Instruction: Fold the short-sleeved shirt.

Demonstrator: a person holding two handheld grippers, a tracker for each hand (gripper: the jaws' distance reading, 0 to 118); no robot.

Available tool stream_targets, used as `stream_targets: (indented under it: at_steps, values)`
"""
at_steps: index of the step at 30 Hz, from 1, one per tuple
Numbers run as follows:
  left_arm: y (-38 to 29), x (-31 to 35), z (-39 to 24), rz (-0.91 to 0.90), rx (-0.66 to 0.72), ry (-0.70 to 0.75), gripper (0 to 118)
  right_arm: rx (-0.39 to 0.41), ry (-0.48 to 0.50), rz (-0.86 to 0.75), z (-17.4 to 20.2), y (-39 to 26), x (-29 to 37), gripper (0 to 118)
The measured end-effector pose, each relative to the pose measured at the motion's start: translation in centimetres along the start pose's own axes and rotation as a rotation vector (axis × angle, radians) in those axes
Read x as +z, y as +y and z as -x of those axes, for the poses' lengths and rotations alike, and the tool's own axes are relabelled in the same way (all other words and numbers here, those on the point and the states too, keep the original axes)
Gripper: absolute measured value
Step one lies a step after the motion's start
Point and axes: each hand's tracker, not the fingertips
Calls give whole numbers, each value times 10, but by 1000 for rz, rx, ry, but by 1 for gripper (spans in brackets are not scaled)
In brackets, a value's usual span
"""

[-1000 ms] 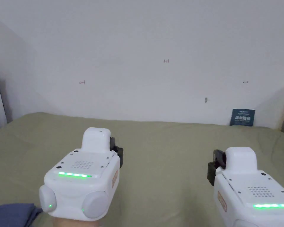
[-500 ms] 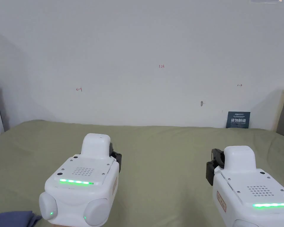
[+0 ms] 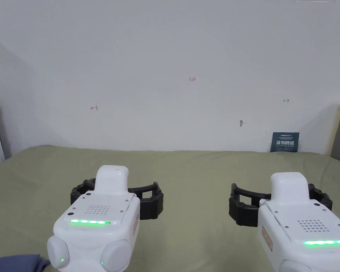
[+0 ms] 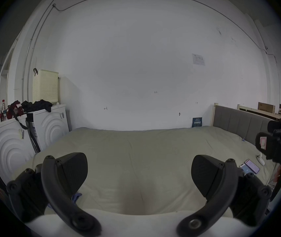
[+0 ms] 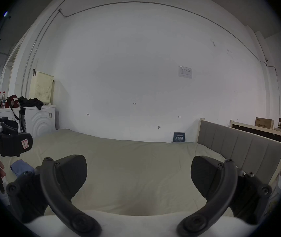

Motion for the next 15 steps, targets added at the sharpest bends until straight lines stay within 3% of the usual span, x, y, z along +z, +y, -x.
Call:
stream_targets:
  at_steps: [3, 7, 8, 9, 15]
  values:
    - [5, 4, 0, 1, -7, 6, 118, -13, 53, 33, -4, 5, -3, 118]
    - [6, 7, 0, 15, -14, 14, 118, -152, 122, 71, -10, 9, 2, 118]
    - [6, 8, 1, 9, -13, 19, 118, -174, 98, 79, -10, 10, 5, 118]
    - [7, 8, 1, 10, -13, 22, 118, -165, 62, 72, -9, 12, 6, 118]
    - [14, 16, -1, 8, -11, 15, 118, -96, 130, 51, -7, 15, 14, 118]
